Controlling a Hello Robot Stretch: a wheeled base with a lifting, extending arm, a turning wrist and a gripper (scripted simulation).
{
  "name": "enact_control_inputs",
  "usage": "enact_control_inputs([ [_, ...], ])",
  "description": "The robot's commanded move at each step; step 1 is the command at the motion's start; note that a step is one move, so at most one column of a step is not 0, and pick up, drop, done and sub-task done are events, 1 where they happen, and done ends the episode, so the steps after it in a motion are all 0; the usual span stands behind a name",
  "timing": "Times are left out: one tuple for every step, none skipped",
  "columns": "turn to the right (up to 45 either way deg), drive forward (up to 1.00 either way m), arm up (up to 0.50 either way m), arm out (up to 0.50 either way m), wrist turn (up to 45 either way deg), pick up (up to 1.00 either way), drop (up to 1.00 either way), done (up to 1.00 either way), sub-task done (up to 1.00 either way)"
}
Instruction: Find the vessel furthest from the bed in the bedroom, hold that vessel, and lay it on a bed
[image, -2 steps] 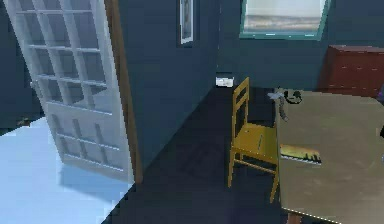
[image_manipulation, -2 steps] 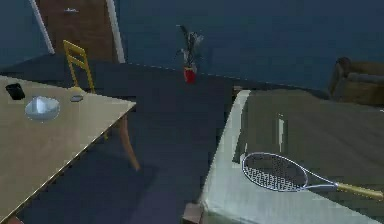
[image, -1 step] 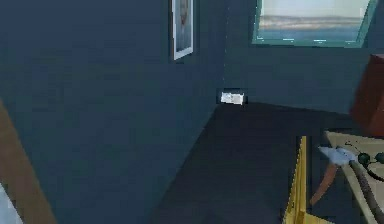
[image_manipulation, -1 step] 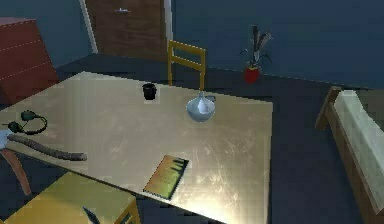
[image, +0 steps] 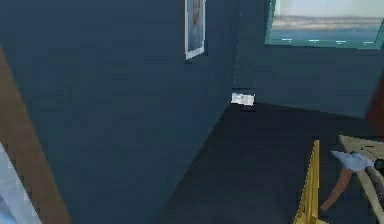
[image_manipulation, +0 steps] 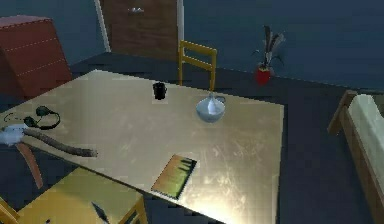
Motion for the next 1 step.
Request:
enact_control_inputs([
  [0.0,0.25,0.0,0.0,0.0,0.0,0.0,0.0,0.0],
])
